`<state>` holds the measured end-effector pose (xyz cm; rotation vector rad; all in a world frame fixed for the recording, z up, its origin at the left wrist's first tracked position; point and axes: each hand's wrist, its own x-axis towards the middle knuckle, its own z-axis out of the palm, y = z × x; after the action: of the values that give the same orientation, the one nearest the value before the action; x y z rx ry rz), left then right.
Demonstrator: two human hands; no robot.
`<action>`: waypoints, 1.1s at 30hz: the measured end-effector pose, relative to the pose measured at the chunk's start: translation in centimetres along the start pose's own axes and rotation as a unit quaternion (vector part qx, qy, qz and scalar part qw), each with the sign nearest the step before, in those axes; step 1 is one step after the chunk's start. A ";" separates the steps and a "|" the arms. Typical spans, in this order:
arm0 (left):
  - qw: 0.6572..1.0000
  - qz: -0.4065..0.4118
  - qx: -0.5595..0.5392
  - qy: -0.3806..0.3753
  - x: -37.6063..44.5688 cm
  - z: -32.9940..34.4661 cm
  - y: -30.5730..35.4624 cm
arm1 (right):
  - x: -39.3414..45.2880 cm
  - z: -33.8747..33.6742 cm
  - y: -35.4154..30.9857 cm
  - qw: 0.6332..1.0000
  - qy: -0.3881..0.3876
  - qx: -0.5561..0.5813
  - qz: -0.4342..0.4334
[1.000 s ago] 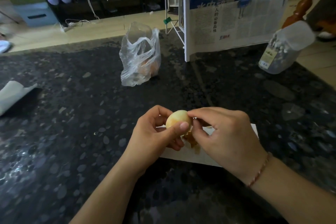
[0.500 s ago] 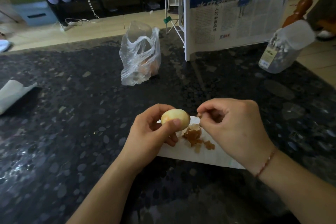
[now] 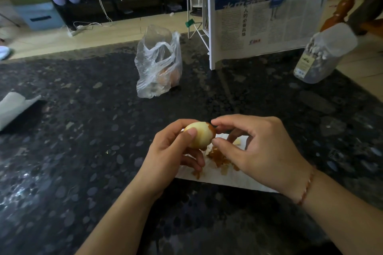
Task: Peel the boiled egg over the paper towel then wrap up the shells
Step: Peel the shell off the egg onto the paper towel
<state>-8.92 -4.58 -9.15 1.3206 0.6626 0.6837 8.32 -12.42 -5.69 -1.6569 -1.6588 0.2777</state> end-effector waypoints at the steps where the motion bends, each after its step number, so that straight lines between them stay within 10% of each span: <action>1: 1.000 -0.001 -0.002 -0.004 0.0 0.0 0.0 | 0.0 0.1 0.0 1.000 -0.004 -0.006 -0.002; 22: 0.999 -0.010 0.022 -0.035 -0.3 0.6 0.4 | -0.6 1.0 1.0 0.977 0.047 -0.141 -0.156; 33: 0.999 -0.011 0.009 -0.031 -0.2 0.4 0.2 | -0.1 1.2 0.9 0.987 0.123 -0.050 -0.089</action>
<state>-8.79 -4.93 -8.90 1.3438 0.6325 0.6179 8.22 -11.98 -7.06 -1.5322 -1.6387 -0.0968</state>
